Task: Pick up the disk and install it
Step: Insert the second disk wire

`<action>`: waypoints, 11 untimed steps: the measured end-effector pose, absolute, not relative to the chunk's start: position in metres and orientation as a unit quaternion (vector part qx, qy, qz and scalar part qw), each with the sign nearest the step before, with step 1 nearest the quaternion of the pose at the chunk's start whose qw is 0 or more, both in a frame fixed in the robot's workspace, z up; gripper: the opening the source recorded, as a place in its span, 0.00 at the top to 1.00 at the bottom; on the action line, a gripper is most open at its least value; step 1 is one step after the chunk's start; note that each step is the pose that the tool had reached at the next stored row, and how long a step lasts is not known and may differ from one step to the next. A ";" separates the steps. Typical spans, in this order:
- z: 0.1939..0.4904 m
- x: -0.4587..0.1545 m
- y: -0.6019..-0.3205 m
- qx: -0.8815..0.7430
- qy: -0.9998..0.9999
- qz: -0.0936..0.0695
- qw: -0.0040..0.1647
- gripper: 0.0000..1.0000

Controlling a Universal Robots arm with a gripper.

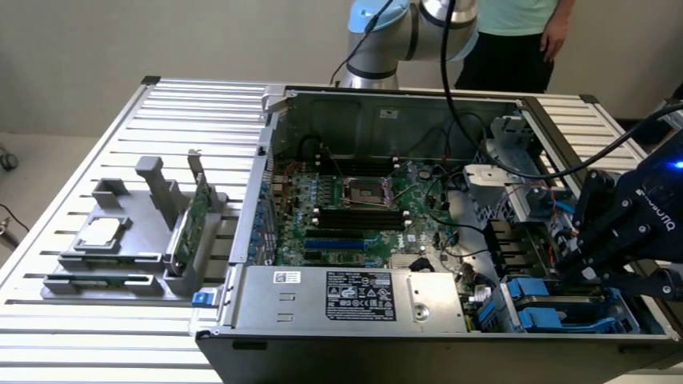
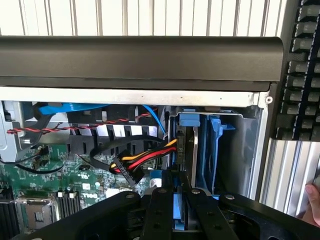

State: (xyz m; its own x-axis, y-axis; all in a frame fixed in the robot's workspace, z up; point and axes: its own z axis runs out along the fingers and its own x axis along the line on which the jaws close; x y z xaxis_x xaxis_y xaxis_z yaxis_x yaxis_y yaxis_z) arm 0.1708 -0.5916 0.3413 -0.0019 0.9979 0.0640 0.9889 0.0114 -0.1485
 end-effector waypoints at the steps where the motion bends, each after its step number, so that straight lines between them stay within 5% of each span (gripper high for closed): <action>1: 0.341 0.171 -0.592 -0.702 -0.707 0.029 0.076 0.84; 11: 0.341 0.165 -0.593 -0.702 -0.709 0.016 0.065 0.84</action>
